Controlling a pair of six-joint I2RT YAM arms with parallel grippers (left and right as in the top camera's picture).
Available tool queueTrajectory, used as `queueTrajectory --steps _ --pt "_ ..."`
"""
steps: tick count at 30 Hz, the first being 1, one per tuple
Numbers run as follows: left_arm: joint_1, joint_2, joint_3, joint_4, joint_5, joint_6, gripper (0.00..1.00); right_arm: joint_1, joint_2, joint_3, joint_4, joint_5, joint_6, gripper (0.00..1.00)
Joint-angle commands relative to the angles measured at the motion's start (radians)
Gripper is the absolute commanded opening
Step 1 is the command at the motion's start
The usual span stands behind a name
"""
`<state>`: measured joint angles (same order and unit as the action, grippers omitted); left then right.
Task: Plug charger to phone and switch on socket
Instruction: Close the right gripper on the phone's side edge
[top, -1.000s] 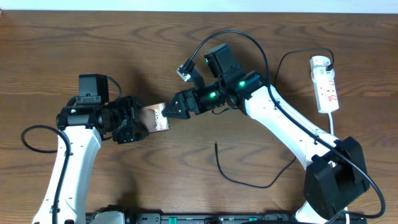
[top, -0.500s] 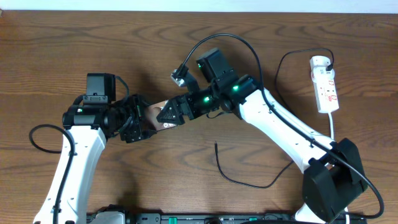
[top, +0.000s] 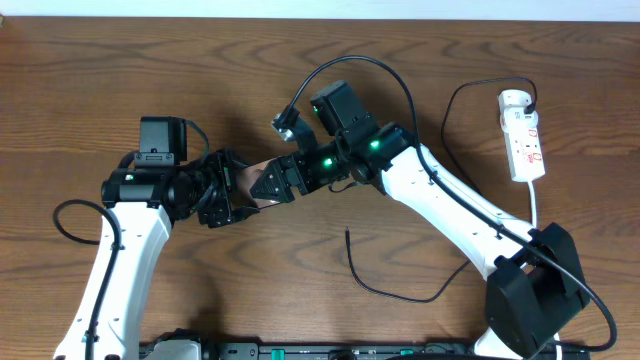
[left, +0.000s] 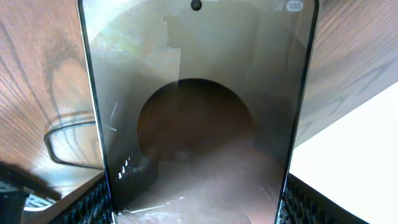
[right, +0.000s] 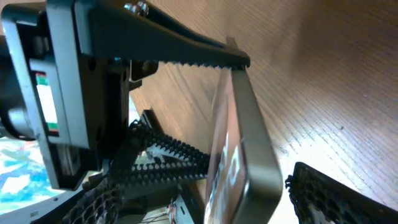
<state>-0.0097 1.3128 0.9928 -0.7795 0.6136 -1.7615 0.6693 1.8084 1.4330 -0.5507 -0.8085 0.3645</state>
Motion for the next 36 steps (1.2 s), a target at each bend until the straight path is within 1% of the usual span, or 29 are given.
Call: queueTrajectory --steps 1,8,12,16,20,25,27,30,31,36 --pt "-0.005 -0.006 0.010 0.002 0.056 -0.025 0.08 0.008 -0.005 0.016 0.009 0.024 0.027 0.85" --pt "-0.044 -0.006 0.010 0.003 0.056 -0.089 0.07 0.019 -0.005 0.016 0.042 0.078 0.094 0.83" --pt "-0.055 -0.006 0.010 0.003 0.045 -0.103 0.07 0.031 -0.005 0.016 0.065 0.087 0.095 0.82" --pt "-0.055 -0.006 0.010 0.003 0.045 -0.108 0.07 0.035 -0.005 0.016 0.069 0.100 0.121 0.68" --pt "-0.055 -0.006 0.010 0.003 0.045 -0.122 0.07 0.036 -0.005 0.016 0.069 0.100 0.121 0.68" --pt "-0.055 -0.006 0.010 0.004 0.045 -0.122 0.07 0.037 -0.005 0.016 0.068 0.099 0.121 0.66" --pt "-0.055 -0.006 0.010 0.004 0.045 -0.122 0.07 0.039 -0.005 0.016 0.068 0.100 0.121 0.61" --pt "-0.055 -0.006 0.010 0.004 0.045 -0.122 0.07 0.044 -0.005 0.016 0.069 0.100 0.120 0.48" --pt "-0.055 -0.006 0.010 0.004 0.046 -0.122 0.07 0.046 -0.005 0.016 0.069 0.100 0.117 0.45" --pt "-0.055 -0.006 0.010 0.005 0.053 -0.122 0.07 0.052 -0.005 0.016 0.069 0.100 0.113 0.43"
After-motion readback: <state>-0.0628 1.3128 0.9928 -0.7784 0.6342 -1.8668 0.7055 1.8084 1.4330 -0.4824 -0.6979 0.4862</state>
